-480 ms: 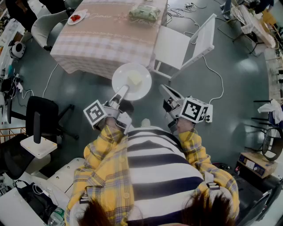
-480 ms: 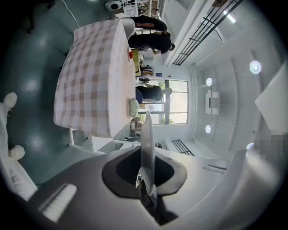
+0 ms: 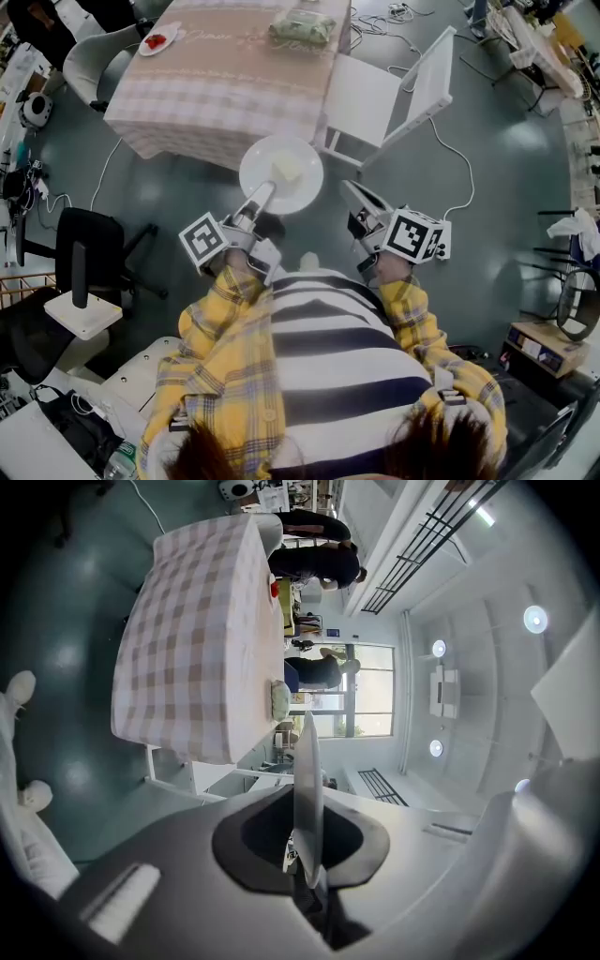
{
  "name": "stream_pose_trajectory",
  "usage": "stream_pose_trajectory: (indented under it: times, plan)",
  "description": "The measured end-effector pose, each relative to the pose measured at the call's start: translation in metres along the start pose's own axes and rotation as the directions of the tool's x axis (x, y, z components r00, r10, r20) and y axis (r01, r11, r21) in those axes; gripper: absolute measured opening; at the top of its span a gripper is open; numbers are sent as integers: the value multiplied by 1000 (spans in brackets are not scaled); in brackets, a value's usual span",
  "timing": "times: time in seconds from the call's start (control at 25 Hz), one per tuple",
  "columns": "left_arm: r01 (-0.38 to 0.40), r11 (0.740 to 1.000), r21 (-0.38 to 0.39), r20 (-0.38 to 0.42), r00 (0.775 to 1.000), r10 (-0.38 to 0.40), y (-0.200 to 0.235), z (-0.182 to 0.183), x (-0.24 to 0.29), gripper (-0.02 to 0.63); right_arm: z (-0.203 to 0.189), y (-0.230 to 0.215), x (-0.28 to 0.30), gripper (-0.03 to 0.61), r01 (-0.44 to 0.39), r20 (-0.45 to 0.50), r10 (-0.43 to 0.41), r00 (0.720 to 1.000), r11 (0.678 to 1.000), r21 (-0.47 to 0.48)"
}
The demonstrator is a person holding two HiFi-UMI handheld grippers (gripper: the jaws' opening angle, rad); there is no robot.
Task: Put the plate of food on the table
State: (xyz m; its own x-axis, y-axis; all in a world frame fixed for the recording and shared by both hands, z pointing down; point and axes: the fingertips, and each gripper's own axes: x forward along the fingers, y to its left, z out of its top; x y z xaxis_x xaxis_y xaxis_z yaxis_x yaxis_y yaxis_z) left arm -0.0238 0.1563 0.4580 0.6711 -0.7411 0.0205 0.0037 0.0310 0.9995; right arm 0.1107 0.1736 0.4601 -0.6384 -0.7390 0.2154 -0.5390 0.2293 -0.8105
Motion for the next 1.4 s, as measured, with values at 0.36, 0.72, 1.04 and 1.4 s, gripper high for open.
stream_pose_trajectory:
  times: [0.36,0.72,1.04,1.4]
  plan:
    - [-9,1000,-8,1,1000,9,6,-7,8,2,-3,-9,-3,-5,-4,-34,5,999,1000,26]
    - [-13,1000,-13,29,999,14,3,-9,12,2,-2,-18,-4,-5,-1,-72,4,997,1000,31]
    - [-32,999,-36,19,999,33,9,4,30,2,4,-22,17,-5,5,-97,0,995,998,55]
    - [-1,999,-48,13,1000,2,-1,38,69,2,41,-23,51,-5,19,-109,-17,994,1000,16]
